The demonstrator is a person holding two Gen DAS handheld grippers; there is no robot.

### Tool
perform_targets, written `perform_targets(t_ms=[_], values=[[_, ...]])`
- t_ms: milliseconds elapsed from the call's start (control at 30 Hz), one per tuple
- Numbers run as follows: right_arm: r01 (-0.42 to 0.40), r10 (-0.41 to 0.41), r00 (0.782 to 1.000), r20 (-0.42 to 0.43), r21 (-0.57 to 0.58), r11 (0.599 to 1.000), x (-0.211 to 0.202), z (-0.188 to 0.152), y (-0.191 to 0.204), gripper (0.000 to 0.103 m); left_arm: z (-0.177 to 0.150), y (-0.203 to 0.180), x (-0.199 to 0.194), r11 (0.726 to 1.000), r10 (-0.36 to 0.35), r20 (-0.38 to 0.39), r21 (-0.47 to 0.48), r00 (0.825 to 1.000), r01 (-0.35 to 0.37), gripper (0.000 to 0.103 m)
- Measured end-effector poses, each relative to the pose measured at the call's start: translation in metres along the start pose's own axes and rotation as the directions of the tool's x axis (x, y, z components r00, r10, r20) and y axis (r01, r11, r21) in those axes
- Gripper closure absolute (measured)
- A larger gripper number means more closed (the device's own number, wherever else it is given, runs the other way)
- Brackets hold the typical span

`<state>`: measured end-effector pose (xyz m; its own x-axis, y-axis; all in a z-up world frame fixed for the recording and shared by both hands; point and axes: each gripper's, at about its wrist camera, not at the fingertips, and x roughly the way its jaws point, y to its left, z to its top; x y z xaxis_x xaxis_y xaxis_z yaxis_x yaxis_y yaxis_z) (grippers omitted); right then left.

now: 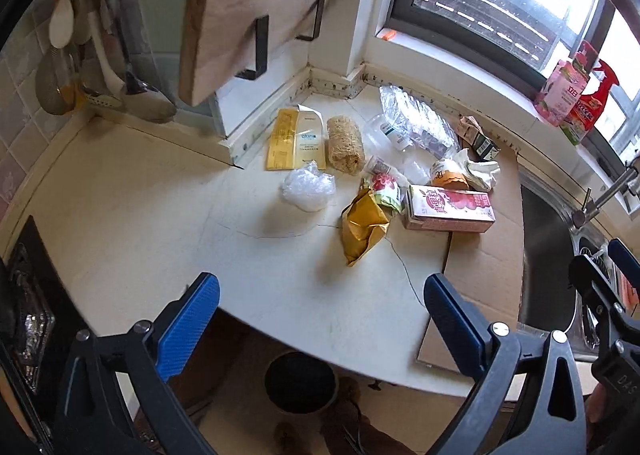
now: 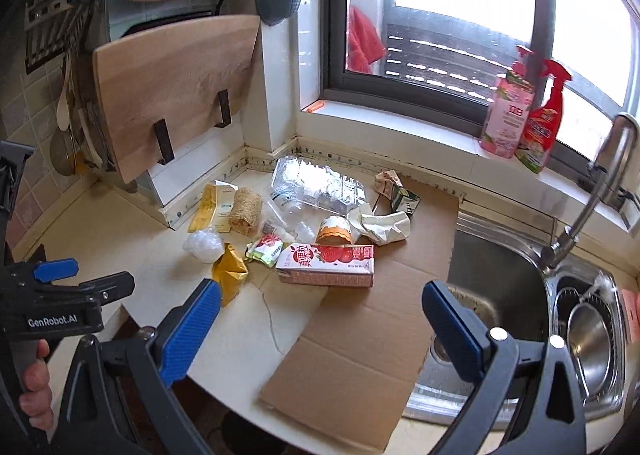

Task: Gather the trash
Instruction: 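Grasp the yellow chip bag with the left gripper while the right grasps the strawberry milk carton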

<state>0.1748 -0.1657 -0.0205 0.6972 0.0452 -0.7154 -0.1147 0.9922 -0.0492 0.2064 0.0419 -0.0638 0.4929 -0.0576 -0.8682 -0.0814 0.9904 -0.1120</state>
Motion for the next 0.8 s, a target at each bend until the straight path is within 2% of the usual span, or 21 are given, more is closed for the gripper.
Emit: perform_targets(t_ms=[100, 233, 367, 500, 600, 700, 800], values=[[-0.054, 0.051, 0.998, -0.041, -0.077, 0.996, 0.051, 0.013, -0.012, 0.003, 0.015, -0.006, 0.044, 0.999, -0.037, -0.048, -0.030, 0.998, 0.035, 0.002], [-0.137, 0.118, 0.988, -0.099, -0.204, 0.969, 0.112, 0.022, -0.018, 0.003, 0.027, -0.016, 0.090, 0.997, -0.064, -0.085, -0.050, 0.994, 0.060, 0.002], [-0.189, 0.146, 0.976, -0.161, -0.301, 0.935, 0.162, 0.028, -0.021, 0.004, 0.032, -0.027, 0.128, 0.999, -0.031, -0.139, -0.045, 0.990, 0.025, 0.002], [-0.222, 0.124, 0.960, -0.252, -0.412, 0.884, 0.199, 0.025, -0.015, 0.007, 0.035, -0.031, 0.159, 0.998, -0.019, -0.211, -0.069, 0.977, 0.004, 0.002], [-0.256, 0.113, 0.942, -0.317, -0.457, 0.852, 0.221, 0.018, -0.013, 0.008, 0.036, -0.034, 0.171, 0.997, 0.005, -0.213, -0.069, 0.977, -0.020, 0.003], [-0.298, 0.118, 0.920, -0.375, -0.469, 0.831, 0.237, 0.012, -0.012, 0.011, 0.037, -0.036, 0.181, 0.997, 0.007, -0.222, -0.067, 0.975, -0.022, 0.009], [-0.325, 0.116, 0.904, -0.412, -0.485, 0.812, 0.249, 0.004, -0.007, 0.016, 0.039, -0.038, 0.192, 0.997, -0.008, -0.249, -0.070, 0.968, -0.010, 0.024]])
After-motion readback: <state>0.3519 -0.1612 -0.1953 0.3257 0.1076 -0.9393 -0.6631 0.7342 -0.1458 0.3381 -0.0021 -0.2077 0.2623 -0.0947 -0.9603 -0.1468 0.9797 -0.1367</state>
